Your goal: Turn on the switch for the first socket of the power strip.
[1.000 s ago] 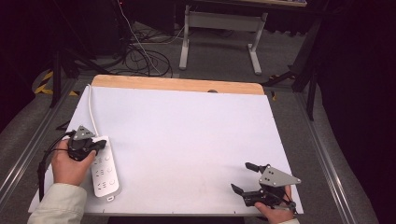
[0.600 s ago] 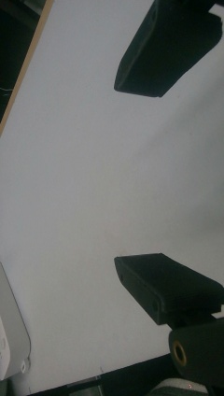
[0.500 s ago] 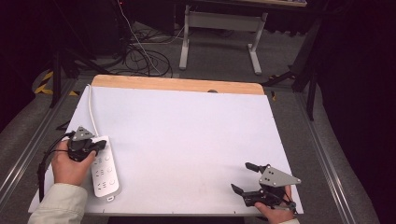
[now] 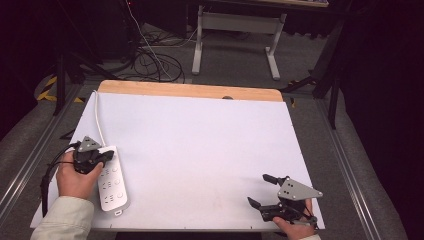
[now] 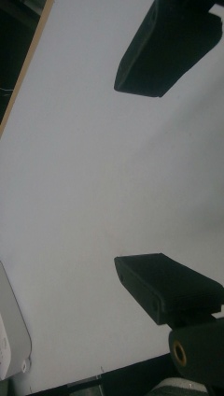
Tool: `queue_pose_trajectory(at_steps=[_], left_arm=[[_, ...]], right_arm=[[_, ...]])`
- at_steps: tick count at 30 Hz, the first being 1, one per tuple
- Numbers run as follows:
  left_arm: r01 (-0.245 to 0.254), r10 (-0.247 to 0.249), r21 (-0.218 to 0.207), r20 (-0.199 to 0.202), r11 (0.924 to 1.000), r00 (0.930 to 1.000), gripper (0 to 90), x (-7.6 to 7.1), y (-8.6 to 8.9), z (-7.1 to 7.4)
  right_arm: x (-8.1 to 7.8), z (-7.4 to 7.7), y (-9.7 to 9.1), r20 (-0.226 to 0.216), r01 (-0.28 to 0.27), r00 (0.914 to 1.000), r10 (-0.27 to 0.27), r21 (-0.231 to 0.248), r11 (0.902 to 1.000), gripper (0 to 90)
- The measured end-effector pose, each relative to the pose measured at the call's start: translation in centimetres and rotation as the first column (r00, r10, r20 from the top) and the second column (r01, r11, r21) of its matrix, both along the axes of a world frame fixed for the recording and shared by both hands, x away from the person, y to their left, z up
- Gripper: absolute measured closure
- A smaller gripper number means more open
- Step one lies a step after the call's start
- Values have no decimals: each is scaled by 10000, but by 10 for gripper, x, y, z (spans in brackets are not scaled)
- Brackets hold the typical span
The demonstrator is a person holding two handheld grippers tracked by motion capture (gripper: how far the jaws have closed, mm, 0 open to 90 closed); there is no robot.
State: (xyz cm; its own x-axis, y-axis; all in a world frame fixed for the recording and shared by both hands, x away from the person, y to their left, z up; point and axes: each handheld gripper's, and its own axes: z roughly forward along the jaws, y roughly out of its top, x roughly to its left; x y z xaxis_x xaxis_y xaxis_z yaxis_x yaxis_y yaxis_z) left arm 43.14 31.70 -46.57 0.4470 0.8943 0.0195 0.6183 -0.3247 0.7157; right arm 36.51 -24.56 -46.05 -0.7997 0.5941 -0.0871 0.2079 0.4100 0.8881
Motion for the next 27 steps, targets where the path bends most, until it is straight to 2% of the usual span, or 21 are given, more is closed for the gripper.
queue_pose_trajectory(at_steps=[1, 3, 5, 6, 8, 10, 15, 18, 24, 27], left_arm=[[-8, 7, -121, -41, 9999, 10000, 900, 1, -1, 0], [8, -6, 258, -42, 9997, 10000, 900, 1, -4, 1], [-45, 46, 460, -31, 9989, 10000, 900, 2, -8, 2], [-86, 87, 406, -14, 9991, 10000, 900, 2, -7, 2], [-275, 275, -66, 26, 9996, 9996, 900, 1, -4, 2], [-324, 322, 109, 111, 9994, 9994, 900, 0, -4, 5], [19, -19, 13, 521, 10000, 9986, 900, -5, -9, 23], [68, -55, -191, 655, 9998, 9978, 900, -11, -7, 30], [225, -198, -312, 831, 9993, 9963, 900, -17, -8, 41], [383, -403, 238, 888, 9990, 9952, 900, -17, -12, 47]], right_arm=[[0, 0, 0, -7, 1, 10000, -1, 5, 10000, 142], [0, 0, 0, -13, -12, 10000, 12, 9, 10000, 142], [0, 0, 0, 7, -20, 10000, 20, 3, 10000, 142], [0, 0, 0, 12, -30, 10000, 30, 17, 10000, 142], [0, 0, 0, 8, -12, 10000, 12, 27, 10000, 142], [-1, 1, -1, 5, 27, 10000, -27, 38, 10000, 142], [0, 0, -1, 9, 43, 10000, -43, 38, 10000, 142], [-1, 0, -1, -14, 57, 10000, -57, 55, 10000, 142], [-1, 0, -1, -9, 66, 10000, -66, 33, 10000, 142], [0, 0, -1, 12, 79, 10000, -79, 34, 10000, 142]])
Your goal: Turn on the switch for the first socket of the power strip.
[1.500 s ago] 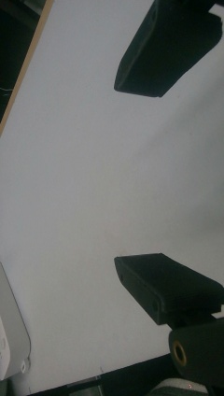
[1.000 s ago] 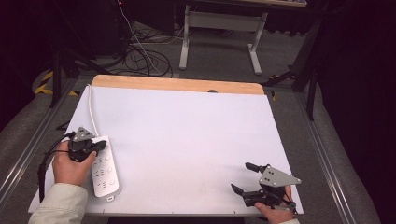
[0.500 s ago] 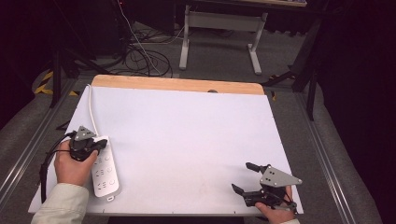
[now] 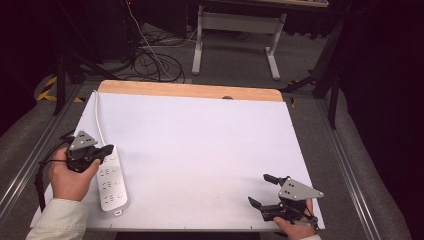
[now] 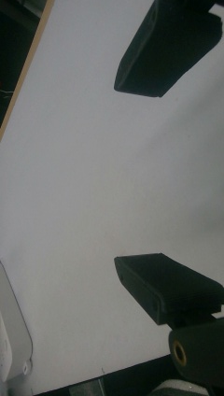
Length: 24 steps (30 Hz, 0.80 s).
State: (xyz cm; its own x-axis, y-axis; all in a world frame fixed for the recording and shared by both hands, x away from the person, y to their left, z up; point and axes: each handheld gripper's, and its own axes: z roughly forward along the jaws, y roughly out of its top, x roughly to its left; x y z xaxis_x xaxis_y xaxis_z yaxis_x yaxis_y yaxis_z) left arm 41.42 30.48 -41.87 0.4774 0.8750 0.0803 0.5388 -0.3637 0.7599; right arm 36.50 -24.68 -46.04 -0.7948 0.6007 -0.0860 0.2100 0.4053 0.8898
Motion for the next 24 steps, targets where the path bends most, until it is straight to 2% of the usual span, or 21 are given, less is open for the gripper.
queue_pose_trajectory(at_steps=[2, 5, 7, 10, 12, 13, 14, 15, 18, 22, 24], left_arm=[[95, -96, -178, -73, 9998, 9999, 900, -1, -1, 1], [217, -217, -153, -21, 9996, 9998, 900, -2, -1, 3], [280, -280, -406, 16, 9988, 9996, 900, -3, 0, 4], [590, -581, -613, 154, 9964, 9982, 900, -6, -1, 7], [1077, -1050, -724, 405, 9915, 9936, 896, -9, -2, 11], [1207, -1166, -793, 540, 9895, 9917, 769, -11, -3, 13], [1233, -1179, -822, 677, 9890, 9907, 693, -13, -5, 16], [1370, -1303, -828, 816, 9871, 9881, 662, -15, -5, 18], [1690, -1514, -1425, 1267, 9753, 9803, 567, -23, -7, 24], [2145, -1804, -1762, 1909, 9607, 9649, 389, -35, -6, 27], [2280, -1897, -1914, 1988, 9547, 9615, 338, -40, -5, 26]], right_arm=[[0, 0, 0, -13, -1, 10000, 1, 9, 10000, 142], [0, 0, 0, -9, 4, 10000, -4, 8, 10000, 142], [0, 0, 0, -12, 2, 10000, -2, 5, 10000, 142], [0, 0, 0, -11, 0, 10000, 0, 1, 10000, 142], [0, 0, 0, -14, 17, 10000, -17, 15, 10000, 142], [0, 0, 0, -35, 33, 10000, -33, 31, 10000, 142], [-1, 0, 0, -33, 33, 10000, -33, 31, 10000, 142], [-1, 0, 0, -4, 12, 10000, -12, 22, 10000, 142], [-1, 0, 0, 4, 10, 10000, -10, 22, 10000, 142], [-1, 0, -1, 37, 14, 10000, -14, 12, 10000, 142], [-2, 0, -1, -3, 35, 10000, -35, 23, 10000, 142]])
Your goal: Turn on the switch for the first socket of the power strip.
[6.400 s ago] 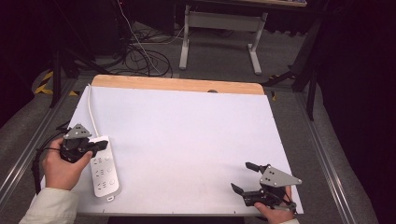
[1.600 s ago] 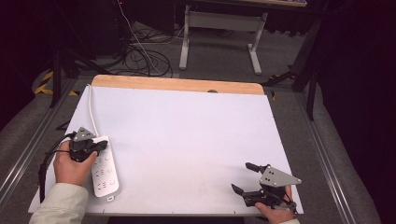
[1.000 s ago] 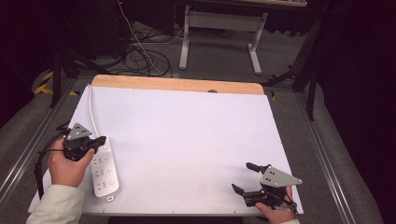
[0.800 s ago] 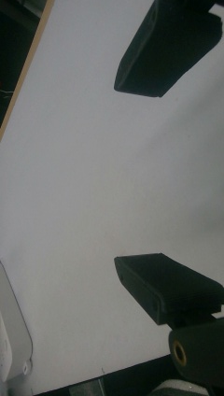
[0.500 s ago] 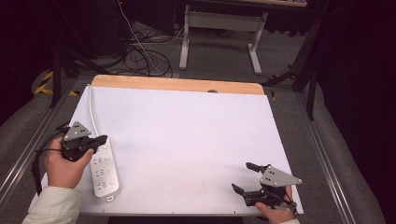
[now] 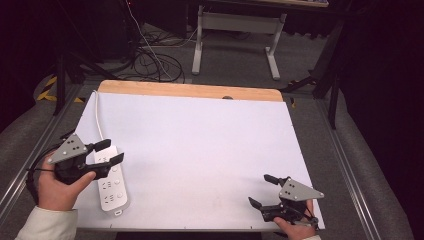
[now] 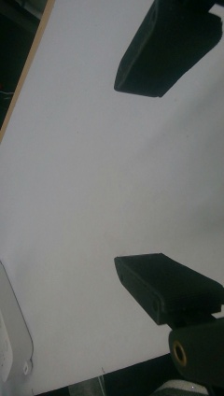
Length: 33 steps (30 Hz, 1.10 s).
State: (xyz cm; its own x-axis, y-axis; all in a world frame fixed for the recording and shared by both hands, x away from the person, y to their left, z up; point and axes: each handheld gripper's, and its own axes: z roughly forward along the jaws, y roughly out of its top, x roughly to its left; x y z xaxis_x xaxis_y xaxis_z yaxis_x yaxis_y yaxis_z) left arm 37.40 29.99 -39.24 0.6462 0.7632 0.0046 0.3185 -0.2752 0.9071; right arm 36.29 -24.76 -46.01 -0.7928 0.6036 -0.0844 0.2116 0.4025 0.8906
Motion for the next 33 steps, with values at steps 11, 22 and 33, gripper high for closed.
queue_pose_trajectory(at_steps=[11, 22, 33], left_arm=[[382, -374, -541, 167, 9978, 9992, 142, -22, 5, -17], [922, -923, 175, 82, 9956, 9957, 125, -32, 3, -47], [1295, -1294, -450, 46, 9906, 9916, 150, -43, 11, -73]], right_arm=[[-2, 1, 0, 8, -23, 10000, 23, 51, 10000, 142], [-2, 1, -1, 72, -51, 10000, 50, 101, 9999, 142], [-2, 1, -1, -20, -70, 10000, 71, 135, 9999, 142]])
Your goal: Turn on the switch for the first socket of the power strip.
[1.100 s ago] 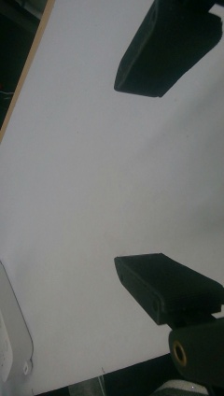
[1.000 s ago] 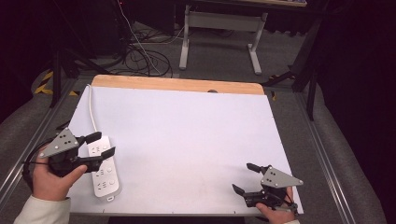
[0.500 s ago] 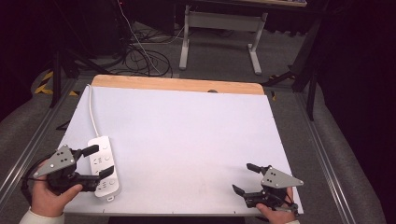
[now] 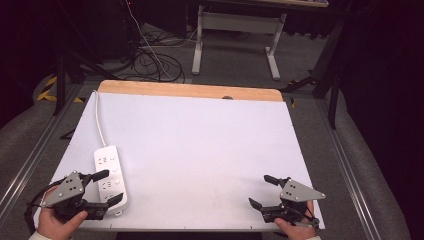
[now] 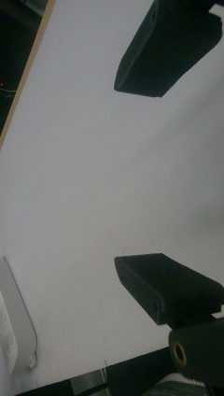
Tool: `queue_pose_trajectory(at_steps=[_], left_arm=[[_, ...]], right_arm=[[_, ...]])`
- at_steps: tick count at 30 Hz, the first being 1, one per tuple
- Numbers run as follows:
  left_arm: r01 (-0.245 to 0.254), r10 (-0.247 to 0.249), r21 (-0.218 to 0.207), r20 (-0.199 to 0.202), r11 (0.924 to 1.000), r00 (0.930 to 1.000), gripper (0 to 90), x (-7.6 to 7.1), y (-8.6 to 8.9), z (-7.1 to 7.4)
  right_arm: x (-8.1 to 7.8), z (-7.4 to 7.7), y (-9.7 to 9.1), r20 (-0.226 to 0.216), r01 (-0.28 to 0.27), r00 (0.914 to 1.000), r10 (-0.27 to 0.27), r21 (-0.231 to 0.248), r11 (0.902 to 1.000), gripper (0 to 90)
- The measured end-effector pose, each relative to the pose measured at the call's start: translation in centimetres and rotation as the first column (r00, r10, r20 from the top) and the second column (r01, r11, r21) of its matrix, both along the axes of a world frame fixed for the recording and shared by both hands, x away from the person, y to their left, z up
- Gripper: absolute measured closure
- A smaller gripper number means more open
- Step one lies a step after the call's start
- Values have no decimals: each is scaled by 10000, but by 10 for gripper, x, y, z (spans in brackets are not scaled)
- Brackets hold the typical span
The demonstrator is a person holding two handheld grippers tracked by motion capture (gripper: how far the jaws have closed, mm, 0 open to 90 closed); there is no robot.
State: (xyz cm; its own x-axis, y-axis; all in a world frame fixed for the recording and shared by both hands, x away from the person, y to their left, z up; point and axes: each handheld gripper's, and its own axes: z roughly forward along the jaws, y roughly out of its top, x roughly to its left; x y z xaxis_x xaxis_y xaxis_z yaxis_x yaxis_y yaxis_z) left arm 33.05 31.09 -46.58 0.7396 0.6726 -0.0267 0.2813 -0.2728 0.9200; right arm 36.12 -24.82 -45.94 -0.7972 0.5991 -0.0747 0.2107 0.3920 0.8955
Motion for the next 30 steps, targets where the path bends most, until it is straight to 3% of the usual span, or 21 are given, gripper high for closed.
queue_pose_trajectory(at_steps=[6, 12, 16, 20, 30], left_arm=[[-459, 457, 571, 56, 9973, 9989, 149, -5, 0, -16], [-780, 773, 205, 332, 9967, 9965, 135, -7, 3, -11], [-1280, 1278, 161, 122, 9916, 9917, 137, -8, 1, -7], [-1123, 1123, 66, 80, 9936, 9936, 135, -7, 0, -7], [-1024, 1006, 324, 525, 9942, 9935, 124, -7, -1, -7]], right_arm=[[1, -1, 0, 4, 16, 10000, -16, -37, 10000, 143], [1, -2, 0, -42, 22, 10000, -22, -23, 10000, 143], [2, -2, 0, -52, 80, 10000, -80, 6, 10000, 143], [2, -2, -1, -109, 91, 9999, -90, 48, 9999, 143], [4, -3, -2, -118, 144, 9998, -144, 60, 9999, 145]])
